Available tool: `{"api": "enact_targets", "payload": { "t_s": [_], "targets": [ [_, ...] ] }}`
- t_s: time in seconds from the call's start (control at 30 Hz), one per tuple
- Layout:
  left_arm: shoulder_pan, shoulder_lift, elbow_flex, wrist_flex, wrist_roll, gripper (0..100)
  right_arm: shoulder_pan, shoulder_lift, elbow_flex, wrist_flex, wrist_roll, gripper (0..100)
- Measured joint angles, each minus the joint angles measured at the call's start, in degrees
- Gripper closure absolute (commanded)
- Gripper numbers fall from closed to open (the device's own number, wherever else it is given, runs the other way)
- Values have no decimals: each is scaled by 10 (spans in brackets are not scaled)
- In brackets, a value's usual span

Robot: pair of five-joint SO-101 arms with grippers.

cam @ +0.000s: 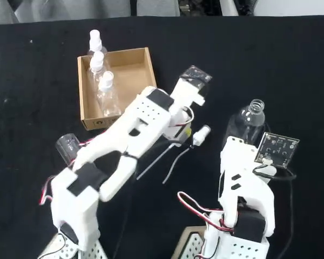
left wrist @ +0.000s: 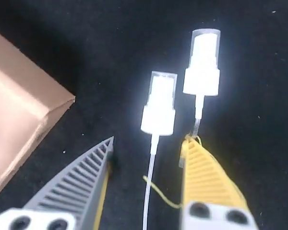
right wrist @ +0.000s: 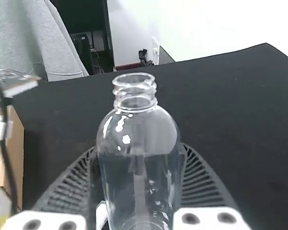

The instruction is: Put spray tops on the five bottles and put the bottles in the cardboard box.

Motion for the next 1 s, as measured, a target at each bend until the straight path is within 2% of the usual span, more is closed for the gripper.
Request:
{"api": "enact_targets", "payload": {
  "t_s": [0.4, 1.0],
  "targets": [
    [11, 155, -198, 113, 1, 795, 0, 0, 0, 0, 0, 918],
    [13, 328, -382, 171, 1, 795, 0, 0, 0, -2, 0, 919]
  ]
}}
